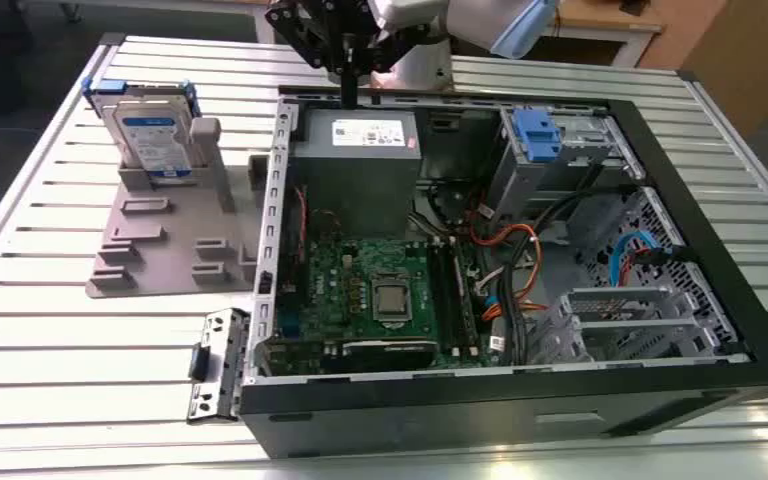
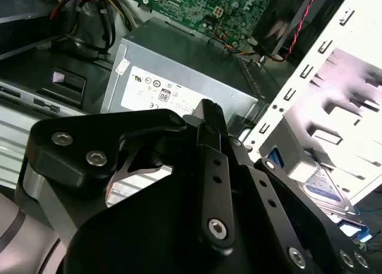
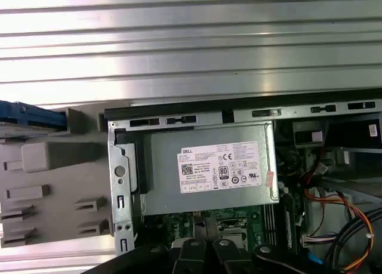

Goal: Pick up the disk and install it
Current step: 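Reach for the disk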

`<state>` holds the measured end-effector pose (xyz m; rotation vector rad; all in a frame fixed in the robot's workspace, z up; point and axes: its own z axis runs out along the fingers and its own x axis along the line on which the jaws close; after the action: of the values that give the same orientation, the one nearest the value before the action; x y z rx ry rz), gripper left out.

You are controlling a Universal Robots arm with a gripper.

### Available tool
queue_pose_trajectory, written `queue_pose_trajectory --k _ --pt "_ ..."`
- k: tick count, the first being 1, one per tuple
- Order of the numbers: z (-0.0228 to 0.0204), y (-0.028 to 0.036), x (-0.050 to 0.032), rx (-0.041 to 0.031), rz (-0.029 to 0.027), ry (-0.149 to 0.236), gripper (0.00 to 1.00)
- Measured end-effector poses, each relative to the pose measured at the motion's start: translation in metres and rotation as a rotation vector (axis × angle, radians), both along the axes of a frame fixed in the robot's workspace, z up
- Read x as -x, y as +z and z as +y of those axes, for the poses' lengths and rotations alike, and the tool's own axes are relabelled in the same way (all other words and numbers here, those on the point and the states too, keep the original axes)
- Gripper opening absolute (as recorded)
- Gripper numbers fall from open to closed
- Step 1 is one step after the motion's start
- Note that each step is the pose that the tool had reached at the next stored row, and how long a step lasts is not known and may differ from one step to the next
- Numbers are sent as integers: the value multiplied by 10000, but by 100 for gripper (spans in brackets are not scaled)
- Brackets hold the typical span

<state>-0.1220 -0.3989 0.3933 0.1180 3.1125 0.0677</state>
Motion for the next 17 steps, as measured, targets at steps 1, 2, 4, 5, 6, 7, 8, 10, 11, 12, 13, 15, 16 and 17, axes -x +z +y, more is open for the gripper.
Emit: queue_pose_trajectory --k 1,2,4,5,6,7,8,10,11,12,13,15,16,17 --pt "0 0 0 0 0 0 10" --pt "0 0 0 0 0 0 10" --pt "0 0 2 0 0 0 10" --pt "0 0 5 0 0 -1 10" --pt "0 0 10 1 0 -2 10" --pt "0 0 17 0 0 -1 10" --pt "0 0 25 0 0 0 10" --pt "0 0 48 1 0 0 10" --pt "0 0 59 0 -2 0 10" --pt "0 0 73 0 -2 0 10" --pt "0 0 84 1 -2 0 10" --pt "0 0 99 0 -3 0 10" --pt "1 0 104 0 -3 0 10" --pt "0 0 108 1 -2 0 10"
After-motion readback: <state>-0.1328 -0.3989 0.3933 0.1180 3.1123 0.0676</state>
